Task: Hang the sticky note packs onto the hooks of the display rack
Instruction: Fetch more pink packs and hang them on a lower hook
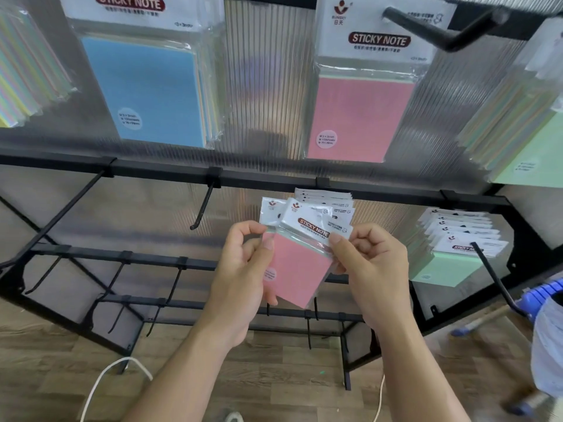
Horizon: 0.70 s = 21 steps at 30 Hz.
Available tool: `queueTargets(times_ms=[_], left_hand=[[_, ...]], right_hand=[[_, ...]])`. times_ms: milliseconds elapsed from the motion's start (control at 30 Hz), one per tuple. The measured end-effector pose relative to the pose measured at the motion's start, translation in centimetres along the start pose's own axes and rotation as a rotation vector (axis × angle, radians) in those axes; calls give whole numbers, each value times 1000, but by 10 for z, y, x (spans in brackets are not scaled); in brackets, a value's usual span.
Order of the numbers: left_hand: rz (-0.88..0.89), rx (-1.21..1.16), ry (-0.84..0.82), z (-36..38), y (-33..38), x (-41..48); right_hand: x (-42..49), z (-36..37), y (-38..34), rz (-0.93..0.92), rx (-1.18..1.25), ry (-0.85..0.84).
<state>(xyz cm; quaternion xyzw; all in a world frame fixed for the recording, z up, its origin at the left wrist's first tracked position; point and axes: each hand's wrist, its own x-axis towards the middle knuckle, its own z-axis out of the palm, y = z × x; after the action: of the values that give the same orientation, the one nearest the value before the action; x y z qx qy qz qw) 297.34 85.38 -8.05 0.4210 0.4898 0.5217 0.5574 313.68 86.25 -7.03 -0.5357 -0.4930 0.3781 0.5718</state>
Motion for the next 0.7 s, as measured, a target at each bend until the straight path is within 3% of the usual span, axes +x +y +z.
queueTargets(times_ms=[233,400,700], left_hand=[[-7,19,11,-3,-8,-3],[29,55,161,-15,-14,1],[59,65,249,-24,-12,4]], right_hand=[[-12,0,0,73,106,6],[-12,-7,11,-2,-145,63],[-9,-13,18,18,-157,72]])
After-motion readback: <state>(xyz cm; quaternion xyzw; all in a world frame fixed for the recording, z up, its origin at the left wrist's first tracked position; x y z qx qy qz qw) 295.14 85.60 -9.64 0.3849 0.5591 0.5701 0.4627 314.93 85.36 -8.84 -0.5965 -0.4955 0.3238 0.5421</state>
